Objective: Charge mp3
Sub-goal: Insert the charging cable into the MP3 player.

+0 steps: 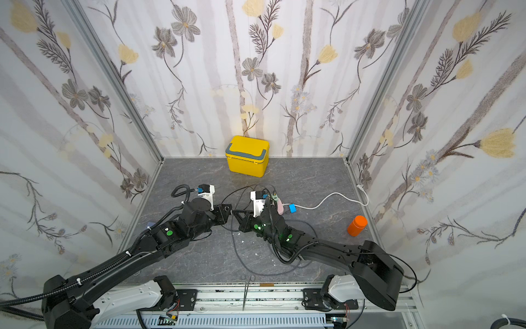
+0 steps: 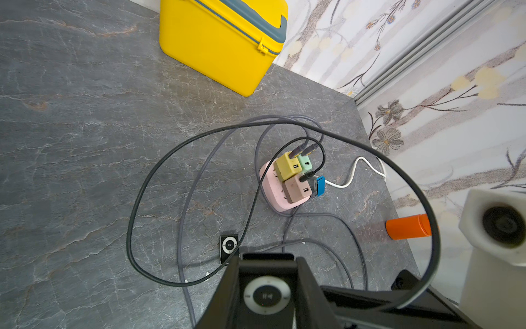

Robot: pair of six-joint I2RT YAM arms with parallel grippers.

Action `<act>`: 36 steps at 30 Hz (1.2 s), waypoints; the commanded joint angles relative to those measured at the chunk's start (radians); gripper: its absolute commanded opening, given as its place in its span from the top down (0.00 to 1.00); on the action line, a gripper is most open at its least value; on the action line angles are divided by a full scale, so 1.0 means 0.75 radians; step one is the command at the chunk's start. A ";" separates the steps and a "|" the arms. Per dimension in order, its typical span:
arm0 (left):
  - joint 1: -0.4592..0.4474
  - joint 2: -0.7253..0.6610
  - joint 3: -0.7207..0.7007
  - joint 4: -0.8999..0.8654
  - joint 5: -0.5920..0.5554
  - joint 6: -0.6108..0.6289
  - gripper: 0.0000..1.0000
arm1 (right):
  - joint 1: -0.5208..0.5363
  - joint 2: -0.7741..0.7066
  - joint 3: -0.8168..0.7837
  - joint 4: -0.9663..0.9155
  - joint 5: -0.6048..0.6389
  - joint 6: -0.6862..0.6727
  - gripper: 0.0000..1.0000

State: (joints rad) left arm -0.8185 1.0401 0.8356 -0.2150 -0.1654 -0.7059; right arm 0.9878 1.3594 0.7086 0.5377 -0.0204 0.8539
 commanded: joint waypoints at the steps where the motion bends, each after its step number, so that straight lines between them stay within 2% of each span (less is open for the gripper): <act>1: -0.029 -0.010 0.030 0.434 0.399 -0.020 0.90 | -0.005 0.040 0.000 -0.168 -0.104 -0.020 1.00; 4: -0.028 -0.004 0.031 0.455 0.440 -0.002 0.90 | -0.009 0.062 0.013 -0.151 -0.190 -0.060 1.00; 6: -0.028 -0.002 0.036 0.454 0.436 0.000 0.90 | -0.006 0.070 0.032 -0.204 -0.168 -0.080 1.00; 10: -0.028 0.013 0.044 0.466 0.446 -0.009 0.90 | -0.004 0.039 -0.028 -0.103 -0.179 -0.118 1.00; 13: -0.028 0.012 0.042 0.474 0.435 -0.010 0.90 | -0.004 0.027 -0.030 -0.118 -0.168 -0.131 1.00; 23: -0.030 -0.031 -0.011 0.566 0.308 -0.070 0.90 | -0.004 -0.011 -0.102 -0.020 -0.103 0.018 1.00; 30: -0.054 -0.022 -0.018 0.578 0.305 -0.053 0.90 | 0.002 0.004 -0.053 -0.099 -0.033 0.134 1.00; 36: -0.053 -0.051 -0.026 0.599 0.294 -0.075 0.90 | 0.023 -0.010 -0.062 -0.164 0.094 0.179 1.00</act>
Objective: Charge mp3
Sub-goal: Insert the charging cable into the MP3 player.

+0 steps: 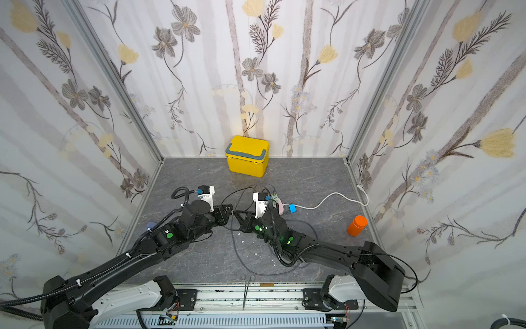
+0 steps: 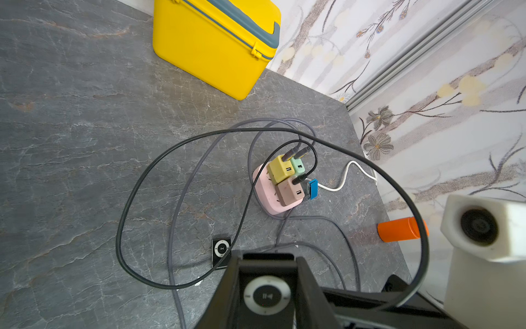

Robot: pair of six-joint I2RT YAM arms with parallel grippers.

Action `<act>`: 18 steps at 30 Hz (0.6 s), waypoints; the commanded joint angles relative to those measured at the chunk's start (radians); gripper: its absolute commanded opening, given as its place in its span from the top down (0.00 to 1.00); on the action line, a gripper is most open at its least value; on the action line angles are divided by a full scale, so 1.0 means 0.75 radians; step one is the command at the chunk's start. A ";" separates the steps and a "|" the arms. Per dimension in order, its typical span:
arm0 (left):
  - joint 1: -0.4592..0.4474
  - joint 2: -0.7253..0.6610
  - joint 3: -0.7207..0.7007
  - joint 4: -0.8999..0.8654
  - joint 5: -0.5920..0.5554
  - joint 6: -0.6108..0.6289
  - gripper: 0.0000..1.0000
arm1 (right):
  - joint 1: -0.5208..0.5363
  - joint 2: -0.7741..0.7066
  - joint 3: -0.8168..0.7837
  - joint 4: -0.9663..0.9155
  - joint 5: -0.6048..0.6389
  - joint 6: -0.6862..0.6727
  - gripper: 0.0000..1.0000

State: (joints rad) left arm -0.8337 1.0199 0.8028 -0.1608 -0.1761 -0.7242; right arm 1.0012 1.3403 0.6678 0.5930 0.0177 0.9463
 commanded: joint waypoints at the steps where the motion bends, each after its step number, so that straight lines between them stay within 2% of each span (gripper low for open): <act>1: -0.032 -0.026 0.019 0.526 0.309 -0.055 0.90 | 0.005 0.014 -0.007 -0.251 0.052 0.052 1.00; 7: -0.032 -0.027 0.037 0.498 0.337 -0.050 0.90 | 0.005 -0.013 0.010 -0.337 0.078 -0.056 1.00; 13: -0.034 0.002 0.079 0.473 0.390 -0.036 0.90 | 0.002 0.013 0.078 -0.403 -0.018 -0.240 1.00; 18: -0.032 -0.013 0.103 0.431 0.382 -0.015 0.90 | -0.027 -0.020 0.046 -0.416 -0.026 -0.244 1.00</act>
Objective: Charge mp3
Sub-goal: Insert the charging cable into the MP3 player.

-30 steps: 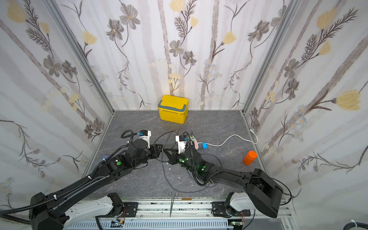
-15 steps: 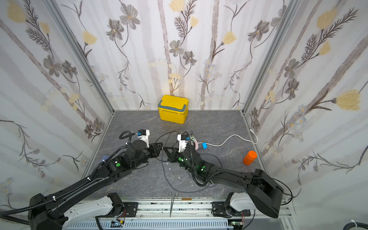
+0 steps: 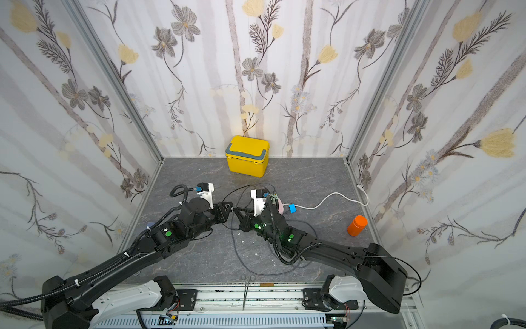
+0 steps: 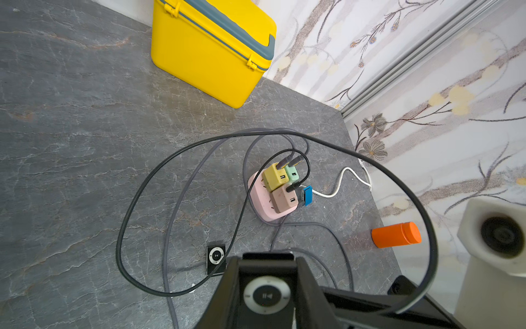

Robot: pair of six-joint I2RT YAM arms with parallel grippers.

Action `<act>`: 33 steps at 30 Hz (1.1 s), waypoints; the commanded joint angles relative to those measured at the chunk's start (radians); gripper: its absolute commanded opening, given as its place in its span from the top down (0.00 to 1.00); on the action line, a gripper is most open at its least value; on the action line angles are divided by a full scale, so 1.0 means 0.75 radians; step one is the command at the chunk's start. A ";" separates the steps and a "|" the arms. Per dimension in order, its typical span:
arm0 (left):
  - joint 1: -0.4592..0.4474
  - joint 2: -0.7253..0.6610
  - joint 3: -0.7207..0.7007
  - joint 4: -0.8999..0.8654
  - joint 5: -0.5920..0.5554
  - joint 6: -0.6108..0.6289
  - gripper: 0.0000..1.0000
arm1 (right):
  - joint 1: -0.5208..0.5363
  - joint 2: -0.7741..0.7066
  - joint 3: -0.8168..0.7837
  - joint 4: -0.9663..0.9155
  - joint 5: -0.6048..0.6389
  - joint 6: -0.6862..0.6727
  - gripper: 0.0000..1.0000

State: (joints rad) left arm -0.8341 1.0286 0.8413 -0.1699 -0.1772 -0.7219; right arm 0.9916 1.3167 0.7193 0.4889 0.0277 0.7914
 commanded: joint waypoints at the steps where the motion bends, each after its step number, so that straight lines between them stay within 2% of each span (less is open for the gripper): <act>1: -0.033 -0.029 0.055 0.435 0.385 -0.012 0.90 | -0.022 0.004 -0.029 -0.277 -0.045 -0.036 1.00; 10: -0.032 -0.053 0.069 0.362 0.434 0.069 0.90 | -0.082 -0.038 -0.037 -0.311 -0.108 -0.026 1.00; 15: -0.032 -0.070 0.049 0.360 0.378 0.076 0.90 | -0.089 -0.058 -0.036 -0.356 -0.079 0.014 1.00; 20: -0.032 -0.071 0.036 0.368 0.408 0.112 0.90 | -0.088 -0.072 -0.011 -0.410 -0.069 0.014 1.00; 27: -0.033 -0.119 -0.022 0.398 0.367 0.126 0.90 | -0.089 -0.097 -0.009 -0.437 -0.009 0.029 1.00; 33: -0.032 -0.095 -0.016 0.408 0.390 0.117 0.90 | -0.065 -0.082 -0.029 -0.358 0.022 0.019 1.00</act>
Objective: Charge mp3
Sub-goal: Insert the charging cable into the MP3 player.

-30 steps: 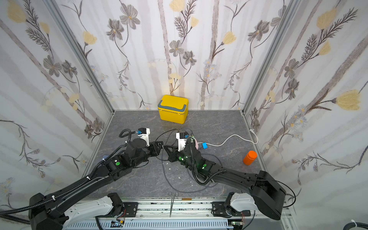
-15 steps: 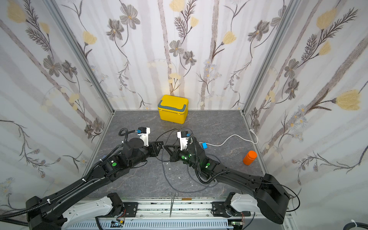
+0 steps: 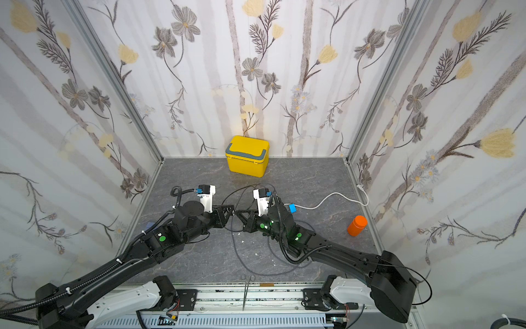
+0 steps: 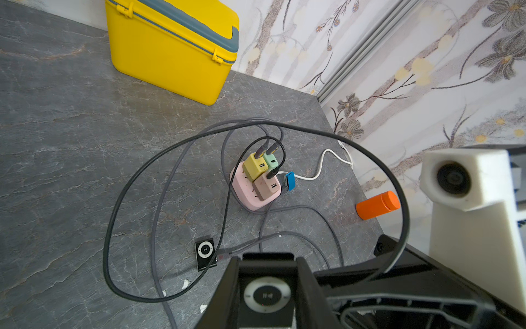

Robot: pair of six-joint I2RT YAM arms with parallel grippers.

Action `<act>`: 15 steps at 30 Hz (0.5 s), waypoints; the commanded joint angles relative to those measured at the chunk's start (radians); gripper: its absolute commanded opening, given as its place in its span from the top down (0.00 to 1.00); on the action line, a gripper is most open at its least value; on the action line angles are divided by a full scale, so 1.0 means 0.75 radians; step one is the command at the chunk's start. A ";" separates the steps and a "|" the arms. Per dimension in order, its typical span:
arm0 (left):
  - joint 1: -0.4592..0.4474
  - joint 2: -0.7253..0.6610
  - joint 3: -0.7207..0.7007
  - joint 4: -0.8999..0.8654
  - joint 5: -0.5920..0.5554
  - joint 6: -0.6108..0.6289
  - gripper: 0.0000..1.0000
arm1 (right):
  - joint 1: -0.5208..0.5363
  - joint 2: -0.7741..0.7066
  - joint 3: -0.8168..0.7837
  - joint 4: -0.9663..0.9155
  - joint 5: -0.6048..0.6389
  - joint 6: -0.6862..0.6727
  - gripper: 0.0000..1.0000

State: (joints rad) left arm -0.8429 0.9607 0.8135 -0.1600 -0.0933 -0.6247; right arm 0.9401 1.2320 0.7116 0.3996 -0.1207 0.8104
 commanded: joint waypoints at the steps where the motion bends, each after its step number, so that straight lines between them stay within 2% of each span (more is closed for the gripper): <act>1: -0.020 0.003 0.022 0.398 0.278 -0.014 0.90 | 0.007 0.044 -0.008 -0.246 0.223 -0.010 1.00; 8: -0.022 0.013 0.008 0.447 0.279 -0.036 0.90 | 0.065 0.108 0.045 -0.265 0.283 -0.028 1.00; 15: -0.028 0.026 0.007 0.459 0.313 -0.027 0.91 | 0.092 0.151 0.047 -0.218 0.254 -0.068 1.00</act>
State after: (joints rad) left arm -0.8429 0.9844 0.8005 -0.1707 -0.1604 -0.6266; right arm 1.0054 1.3136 0.7517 0.3985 0.0261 0.7906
